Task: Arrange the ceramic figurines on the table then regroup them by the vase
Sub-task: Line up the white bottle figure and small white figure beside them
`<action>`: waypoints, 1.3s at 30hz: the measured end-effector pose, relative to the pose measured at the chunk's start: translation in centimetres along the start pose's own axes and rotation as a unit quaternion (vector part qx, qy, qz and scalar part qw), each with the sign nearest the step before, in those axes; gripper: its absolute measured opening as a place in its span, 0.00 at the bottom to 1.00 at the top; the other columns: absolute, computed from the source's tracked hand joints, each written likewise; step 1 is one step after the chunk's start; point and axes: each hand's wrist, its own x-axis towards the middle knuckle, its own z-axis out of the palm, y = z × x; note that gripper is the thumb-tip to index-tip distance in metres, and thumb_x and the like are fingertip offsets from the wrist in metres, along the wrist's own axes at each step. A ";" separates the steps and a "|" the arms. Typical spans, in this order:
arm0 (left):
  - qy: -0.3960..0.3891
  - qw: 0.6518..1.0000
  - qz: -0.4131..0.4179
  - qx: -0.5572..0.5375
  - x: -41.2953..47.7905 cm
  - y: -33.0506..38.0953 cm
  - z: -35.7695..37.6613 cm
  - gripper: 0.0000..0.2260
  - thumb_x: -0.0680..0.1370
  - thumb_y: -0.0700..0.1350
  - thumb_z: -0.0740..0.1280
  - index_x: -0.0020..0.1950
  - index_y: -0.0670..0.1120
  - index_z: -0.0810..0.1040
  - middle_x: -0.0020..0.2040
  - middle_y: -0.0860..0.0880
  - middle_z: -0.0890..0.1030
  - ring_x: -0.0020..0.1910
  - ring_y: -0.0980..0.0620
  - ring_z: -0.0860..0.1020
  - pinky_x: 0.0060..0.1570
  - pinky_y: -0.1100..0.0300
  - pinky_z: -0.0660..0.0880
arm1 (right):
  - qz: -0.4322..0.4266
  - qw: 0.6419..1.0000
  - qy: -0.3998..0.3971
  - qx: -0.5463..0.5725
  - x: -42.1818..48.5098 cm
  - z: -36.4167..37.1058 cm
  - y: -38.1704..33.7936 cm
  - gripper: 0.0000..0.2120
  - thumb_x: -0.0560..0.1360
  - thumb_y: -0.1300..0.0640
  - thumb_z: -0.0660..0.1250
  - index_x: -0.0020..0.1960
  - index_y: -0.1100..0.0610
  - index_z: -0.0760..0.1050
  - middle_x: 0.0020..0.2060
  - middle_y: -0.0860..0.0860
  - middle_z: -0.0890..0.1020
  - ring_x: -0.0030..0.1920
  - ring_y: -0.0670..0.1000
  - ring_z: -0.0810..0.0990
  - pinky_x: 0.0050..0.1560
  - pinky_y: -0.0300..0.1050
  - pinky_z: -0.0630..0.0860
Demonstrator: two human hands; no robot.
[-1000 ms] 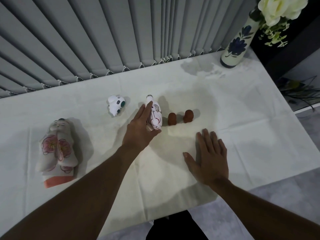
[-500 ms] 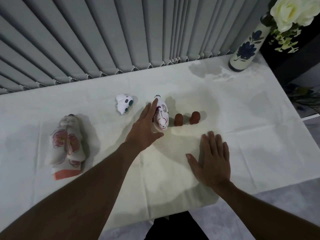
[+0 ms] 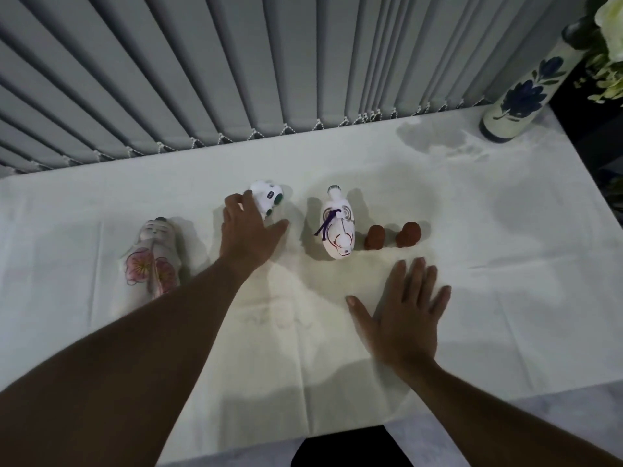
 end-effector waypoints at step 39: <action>-0.084 0.962 0.218 -0.143 -2.1 -1.9 2.1 0.28 0.64 0.33 0.75 0.62 0.44 0.75 0.59 0.47 0.71 0.53 0.72 0.71 0.52 0.80 0.66 | 0.023 1.000 -0.003 0.008 0.2 -0.4 -0.4 0.53 0.75 0.21 0.46 0.85 0.59 0.49 0.85 0.62 0.46 0.85 0.64 0.41 0.82 0.71 0.42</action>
